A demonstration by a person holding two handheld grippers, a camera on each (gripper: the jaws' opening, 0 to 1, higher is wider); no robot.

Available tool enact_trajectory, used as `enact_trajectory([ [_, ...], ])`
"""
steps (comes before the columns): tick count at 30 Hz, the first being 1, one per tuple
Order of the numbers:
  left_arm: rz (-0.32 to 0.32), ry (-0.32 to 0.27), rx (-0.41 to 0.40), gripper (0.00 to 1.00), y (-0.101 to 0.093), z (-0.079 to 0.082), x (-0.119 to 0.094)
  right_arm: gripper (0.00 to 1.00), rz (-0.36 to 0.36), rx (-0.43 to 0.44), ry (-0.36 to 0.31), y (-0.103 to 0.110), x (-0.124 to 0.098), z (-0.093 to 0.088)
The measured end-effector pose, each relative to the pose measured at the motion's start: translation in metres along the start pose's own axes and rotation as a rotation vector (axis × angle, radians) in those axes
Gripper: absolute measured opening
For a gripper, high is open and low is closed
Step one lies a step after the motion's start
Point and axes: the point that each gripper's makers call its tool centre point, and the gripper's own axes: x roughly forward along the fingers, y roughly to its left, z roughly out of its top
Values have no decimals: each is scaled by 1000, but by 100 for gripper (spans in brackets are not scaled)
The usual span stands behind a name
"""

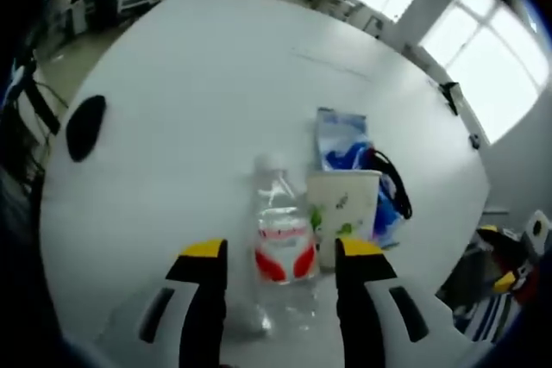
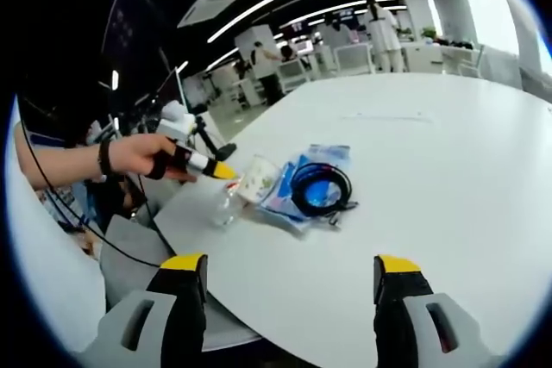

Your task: Arrange the tabletop items into an orderly group along one side of the table until the central work area is clear of visible clutter.

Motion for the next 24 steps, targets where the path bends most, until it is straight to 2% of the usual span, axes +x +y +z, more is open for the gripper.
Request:
enact_trajectory([
  [9, 13, 27, -6, 47, -1, -5, 9, 81, -11, 0, 6, -4, 0, -2],
  [22, 41, 53, -5, 42, 3, -6, 18, 81, -2, -35, 27, -4, 13, 4],
  [24, 54, 61, 27, 43, 3, -7, 21, 81, -3, -36, 33, -4, 15, 4],
])
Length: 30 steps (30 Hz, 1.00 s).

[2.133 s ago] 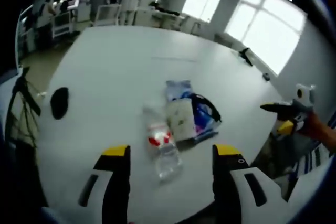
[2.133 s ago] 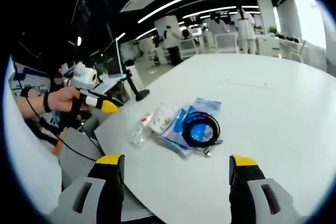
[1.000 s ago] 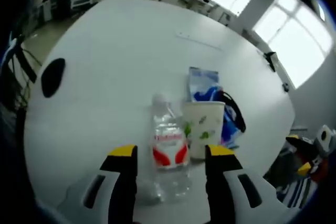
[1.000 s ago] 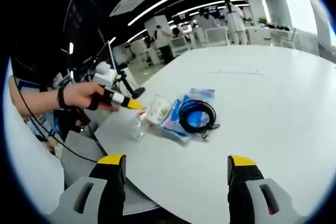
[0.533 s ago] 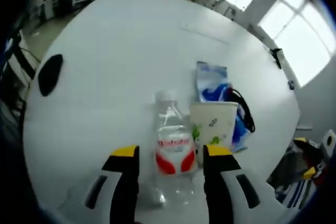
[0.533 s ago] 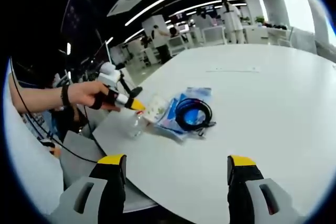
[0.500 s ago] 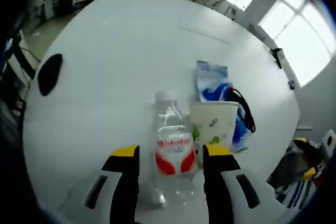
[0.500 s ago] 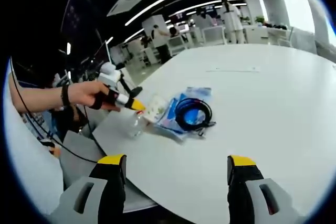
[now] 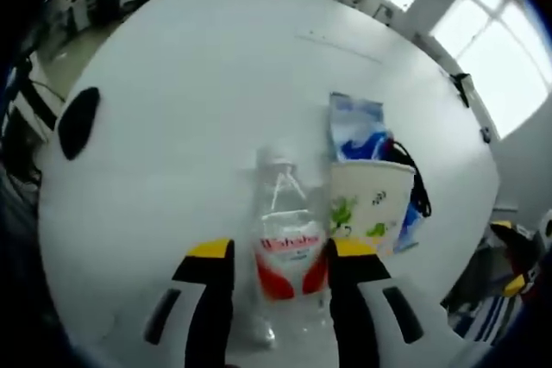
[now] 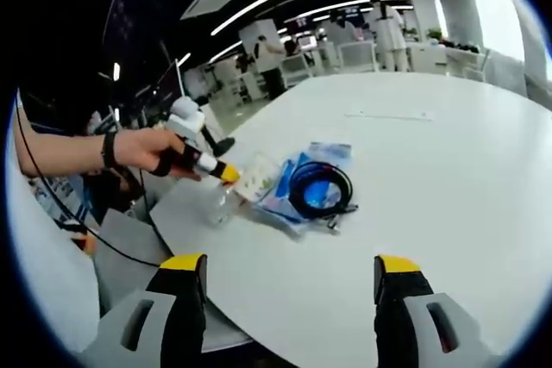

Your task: Arrange the tabletop items into an orderly group along one side of the table until the central work area is clear of visible clutter.

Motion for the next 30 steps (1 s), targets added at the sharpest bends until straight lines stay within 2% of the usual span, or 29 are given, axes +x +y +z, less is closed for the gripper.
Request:
enact_trajectory([
  [6, -18, -1, -9, 37, -7, 0, 5, 81, 5, -9, 3, 0, 2, 5],
  [10, -25, -6, -17, 37, -5, 0, 6, 81, 8, -18, 8, 2, 3, 7],
  [14, -42, -15, -37, 35, -2, -1, 1, 81, 7, -22, 13, 1, 4, 8],
  [30, 1, 4, 23, 34, 23, -11, -16, 81, -1, -29, 15, 1, 5, 8],
])
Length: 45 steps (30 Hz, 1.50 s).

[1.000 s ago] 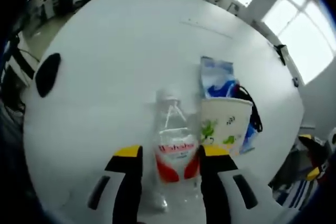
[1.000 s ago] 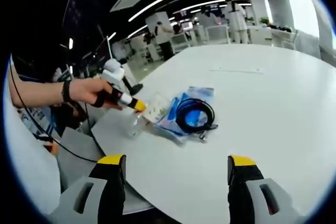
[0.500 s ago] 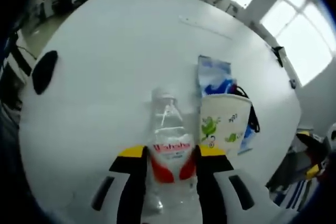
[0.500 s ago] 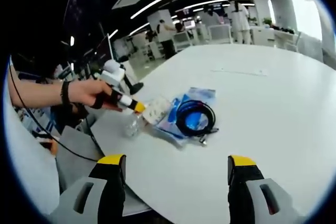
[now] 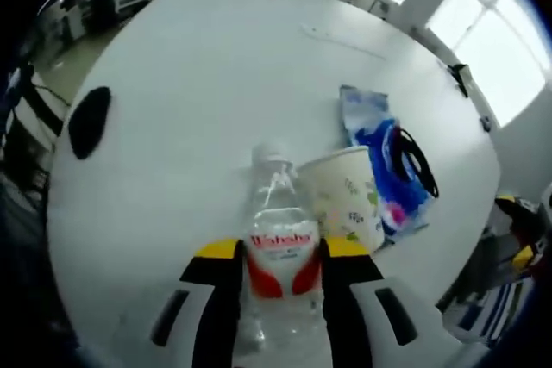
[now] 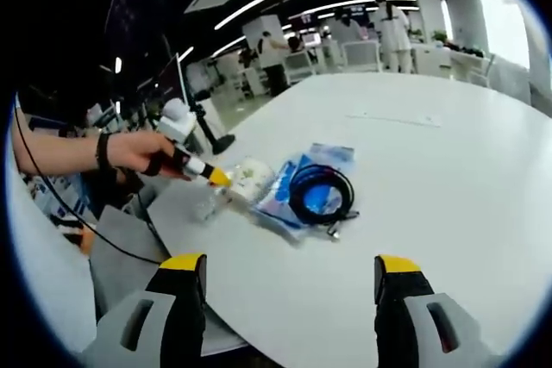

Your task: Arrange the tabletop items into an orderly group along one side of the table until the central work area is clear of visible clutter.

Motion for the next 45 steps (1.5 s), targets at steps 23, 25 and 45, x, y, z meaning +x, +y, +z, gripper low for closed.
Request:
enact_trajectory([
  [23, 55, 21, 8, 34, 35, -8, -11, 81, 8, 5, 8, 4, 1, -3],
  [25, 55, 21, 8, 34, 35, -8, -12, 81, 8, 5, 9, 4, 1, -3],
  [45, 109, 78, 71, 46, 30, -18, 4, 80, 5, 15, 12, 3, 0, -6],
])
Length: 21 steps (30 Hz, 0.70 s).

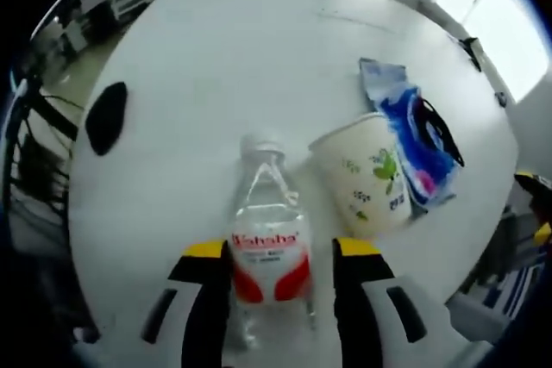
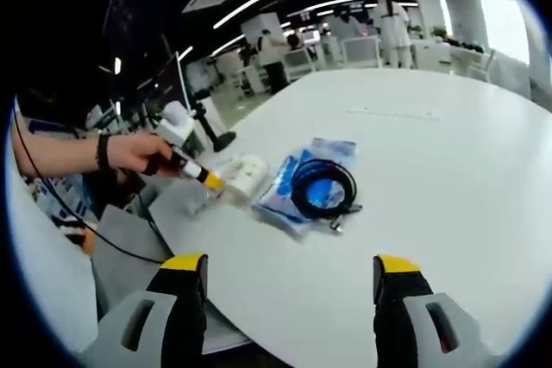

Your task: Arrange the tabletop items into an orderly group along one side of the table until the central work area is clear of visible clutter.

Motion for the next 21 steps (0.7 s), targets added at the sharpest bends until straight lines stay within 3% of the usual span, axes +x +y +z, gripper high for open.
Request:
enact_trajectory([
  [10, 5, -20, -12, 40, 5, 4, 3, 80, -12, 17, 6, -5, -5, -6],
  [21, -58, -48, -30, 38, -1, 6, 0, 80, -12, 23, 7, -8, -4, -6],
])
